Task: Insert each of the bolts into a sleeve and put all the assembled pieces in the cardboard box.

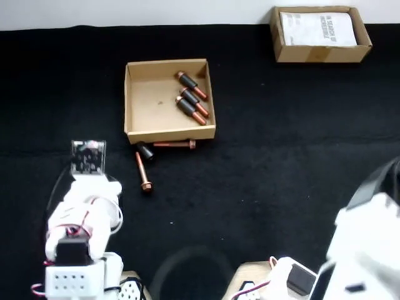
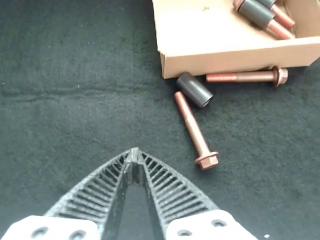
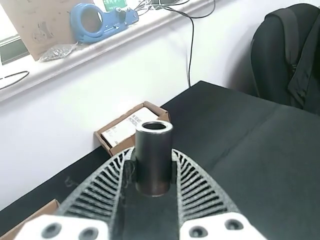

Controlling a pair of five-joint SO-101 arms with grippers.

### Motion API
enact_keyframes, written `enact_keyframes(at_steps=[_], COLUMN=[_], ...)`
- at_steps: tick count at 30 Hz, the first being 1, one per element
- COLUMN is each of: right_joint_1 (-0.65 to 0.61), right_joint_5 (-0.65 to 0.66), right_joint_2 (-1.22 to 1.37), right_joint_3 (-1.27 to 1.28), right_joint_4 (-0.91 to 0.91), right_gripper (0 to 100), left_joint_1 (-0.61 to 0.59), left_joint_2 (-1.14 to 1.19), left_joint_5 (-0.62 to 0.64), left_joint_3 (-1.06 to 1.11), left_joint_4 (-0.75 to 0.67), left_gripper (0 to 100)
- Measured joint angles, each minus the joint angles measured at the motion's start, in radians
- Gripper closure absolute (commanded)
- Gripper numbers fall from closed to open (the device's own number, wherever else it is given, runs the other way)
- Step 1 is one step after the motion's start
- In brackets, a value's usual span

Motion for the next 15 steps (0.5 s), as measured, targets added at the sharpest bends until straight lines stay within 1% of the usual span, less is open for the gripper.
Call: enact_keyframes(at_steps=[3, 5, 9, 12, 15], right_joint_1=[0.002, 0.008, 0.031, 0.121, 0.227], right_joint_5=[0.041, 0.078, 0.109, 0.115, 0.152], right_joint_2=[-0.092, -0.149, -0.282, -0.407, -0.531], right_joint_3=[0.166, 0.292, 0.603, 0.870, 1.145], right_joint_4=[-0.058, -0.123, -0.328, -0.517, -0.709], right_gripper=[99.1, 99.1, 99.1, 99.1, 99.1], left_joint_1=[0.003, 0.031, 0.120, 0.218, 0.307], left_joint_2=[0.226, 0.370, 0.646, 0.815, 0.967], left_joint_5=[-0.005, -0.005, -0.005, -0.011, -0.089], left_joint_3=[-0.155, -0.259, -0.468, -0.618, -0.756], left_joint_4=[0.003, 0.012, 0.094, 0.166, 0.209], left_gripper=[99, 99, 99, 99, 99])
